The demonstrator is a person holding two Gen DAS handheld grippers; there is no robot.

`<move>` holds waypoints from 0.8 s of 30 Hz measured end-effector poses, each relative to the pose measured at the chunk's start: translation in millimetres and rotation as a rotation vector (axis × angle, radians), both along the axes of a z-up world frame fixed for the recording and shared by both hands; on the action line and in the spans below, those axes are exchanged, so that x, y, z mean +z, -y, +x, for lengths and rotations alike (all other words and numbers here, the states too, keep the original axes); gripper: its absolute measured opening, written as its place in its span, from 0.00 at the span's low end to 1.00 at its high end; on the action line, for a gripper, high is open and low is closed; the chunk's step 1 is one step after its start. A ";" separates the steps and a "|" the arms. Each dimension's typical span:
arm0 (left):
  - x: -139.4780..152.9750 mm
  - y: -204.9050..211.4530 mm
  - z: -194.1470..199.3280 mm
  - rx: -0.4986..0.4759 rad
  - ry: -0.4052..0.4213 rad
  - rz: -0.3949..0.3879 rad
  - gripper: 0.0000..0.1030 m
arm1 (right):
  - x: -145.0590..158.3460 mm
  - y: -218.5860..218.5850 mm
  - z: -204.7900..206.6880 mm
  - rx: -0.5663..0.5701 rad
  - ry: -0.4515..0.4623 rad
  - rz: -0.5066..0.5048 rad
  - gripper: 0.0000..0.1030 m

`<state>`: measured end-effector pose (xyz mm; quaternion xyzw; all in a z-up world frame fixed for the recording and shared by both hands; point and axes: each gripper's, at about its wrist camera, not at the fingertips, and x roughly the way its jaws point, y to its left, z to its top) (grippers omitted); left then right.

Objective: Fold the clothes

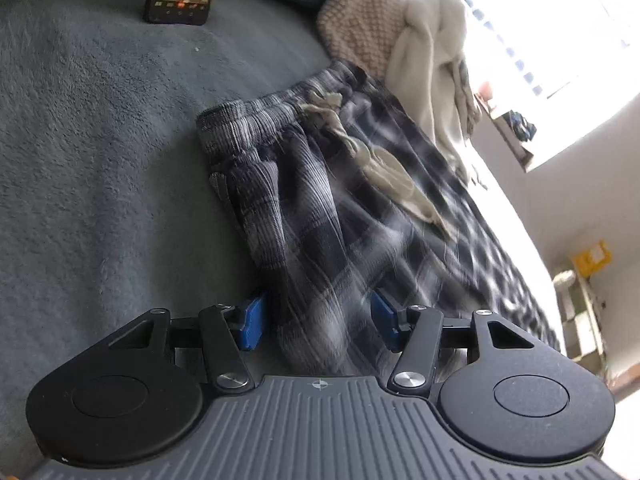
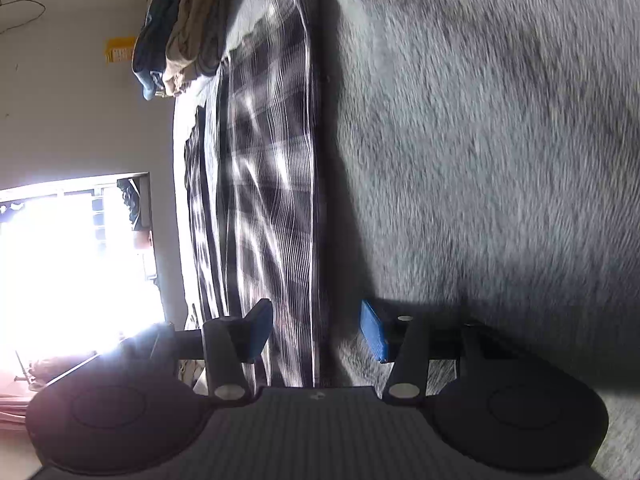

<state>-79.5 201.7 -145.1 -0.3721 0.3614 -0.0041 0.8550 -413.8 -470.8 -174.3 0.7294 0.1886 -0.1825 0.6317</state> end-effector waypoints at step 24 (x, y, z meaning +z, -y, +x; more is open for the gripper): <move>-1.4 -7.5 5.6 0.062 -0.007 -0.044 0.44 | -9.7 -31.0 91.7 0.314 -0.033 0.013 0.10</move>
